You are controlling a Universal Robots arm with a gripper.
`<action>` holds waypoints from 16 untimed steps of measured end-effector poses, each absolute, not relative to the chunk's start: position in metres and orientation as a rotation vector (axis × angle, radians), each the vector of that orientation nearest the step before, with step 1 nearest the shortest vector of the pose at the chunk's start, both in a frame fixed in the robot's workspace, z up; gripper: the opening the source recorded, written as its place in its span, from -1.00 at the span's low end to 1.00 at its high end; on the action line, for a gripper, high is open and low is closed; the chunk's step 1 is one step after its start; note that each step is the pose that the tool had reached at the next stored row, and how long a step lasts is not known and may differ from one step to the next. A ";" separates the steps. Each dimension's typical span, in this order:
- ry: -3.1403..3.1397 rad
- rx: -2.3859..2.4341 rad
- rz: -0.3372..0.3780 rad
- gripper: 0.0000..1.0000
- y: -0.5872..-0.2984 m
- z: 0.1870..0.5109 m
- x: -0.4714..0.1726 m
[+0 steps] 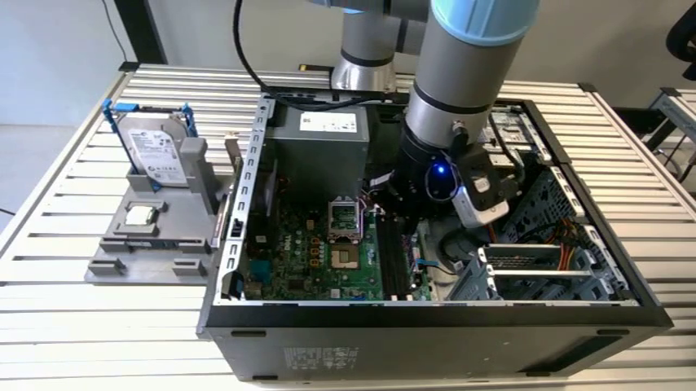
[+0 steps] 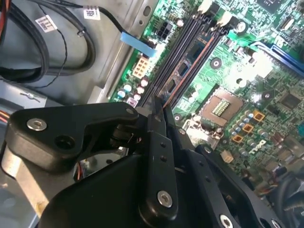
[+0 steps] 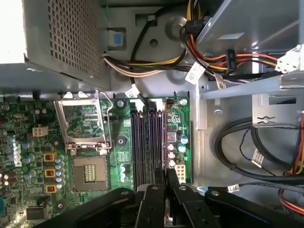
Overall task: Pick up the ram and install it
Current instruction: 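Insert the ram into the slot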
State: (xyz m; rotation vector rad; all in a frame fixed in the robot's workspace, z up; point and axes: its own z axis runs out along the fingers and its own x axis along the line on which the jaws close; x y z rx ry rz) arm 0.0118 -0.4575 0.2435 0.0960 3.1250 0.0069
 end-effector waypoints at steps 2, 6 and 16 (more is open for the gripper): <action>3.125 0.096 0.007 -1.00 -0.458 0.240 0.012; 3.128 0.096 0.007 -1.00 -0.461 0.234 0.012; 3.129 0.094 0.007 -1.00 -0.470 0.230 0.012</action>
